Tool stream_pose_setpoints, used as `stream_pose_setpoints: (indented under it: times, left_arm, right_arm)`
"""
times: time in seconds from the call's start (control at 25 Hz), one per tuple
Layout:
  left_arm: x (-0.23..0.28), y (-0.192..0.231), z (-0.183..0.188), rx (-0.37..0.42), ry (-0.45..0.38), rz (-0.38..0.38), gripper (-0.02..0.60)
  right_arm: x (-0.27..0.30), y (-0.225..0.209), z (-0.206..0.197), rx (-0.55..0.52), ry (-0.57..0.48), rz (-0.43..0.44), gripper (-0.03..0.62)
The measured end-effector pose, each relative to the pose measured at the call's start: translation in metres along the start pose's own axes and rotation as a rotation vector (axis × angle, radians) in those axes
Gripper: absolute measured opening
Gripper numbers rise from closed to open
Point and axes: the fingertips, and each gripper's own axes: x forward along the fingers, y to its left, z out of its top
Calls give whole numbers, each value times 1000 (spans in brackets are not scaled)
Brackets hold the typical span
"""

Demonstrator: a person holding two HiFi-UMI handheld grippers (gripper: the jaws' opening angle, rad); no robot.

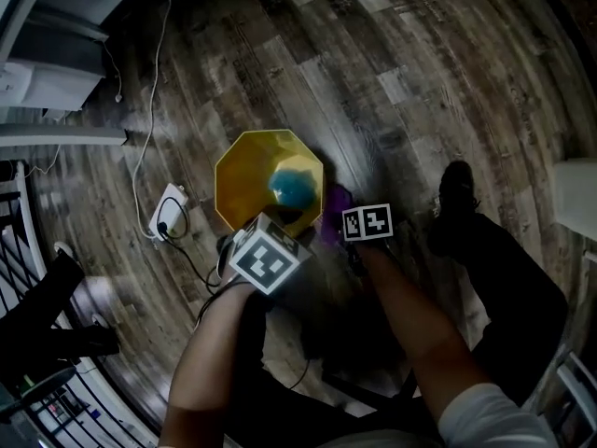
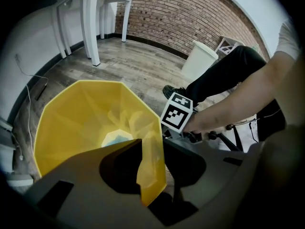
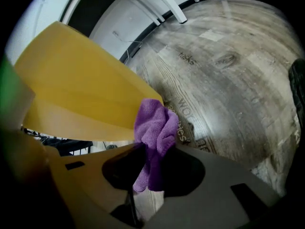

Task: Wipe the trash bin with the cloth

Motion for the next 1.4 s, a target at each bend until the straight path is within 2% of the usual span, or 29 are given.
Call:
stream_pose_setpoints:
  times: [0.16,0.32,0.44,0.6,0.8,0.88,0.96,1.04,1.2,1.4]
  left_arm:
    - [-21,3,12,19,-44,28,143]
    - [-47,-2,30,39,-106,52,143]
    - [-67,-10,33,5,-172,77,143]
    - [-115,-26,55,-112,-391,103,143]
    - [-204,-61,79,-218,-750,183,142]
    - [-241,-81,81,-249,-899,194,141]
    - [-271,-102,78,-267,-1014,202,141]
    - [-293,-118,69,-255,-1069,244,141]
    - [-331,-141,46,-203,-1098,367,133]
    - [-368,-170,31,-228,-1192,384,126]
  right_arm:
    - [-38,11,4,-29,-33,12,115]
    - [-84,22,11,-42,-82,21,115]
    - [-118,35,16,-41,-128,44,115]
    - [-162,65,25,-55,-204,102,115]
    - [-226,114,37,-98,-322,181,115]
    - [-253,138,40,-110,-378,224,115]
    - [-282,164,40,-125,-431,268,114]
    - [-309,189,38,-158,-475,307,115]
    - [-357,230,32,-259,-535,353,114]
    - [-402,251,12,-297,-579,387,115]
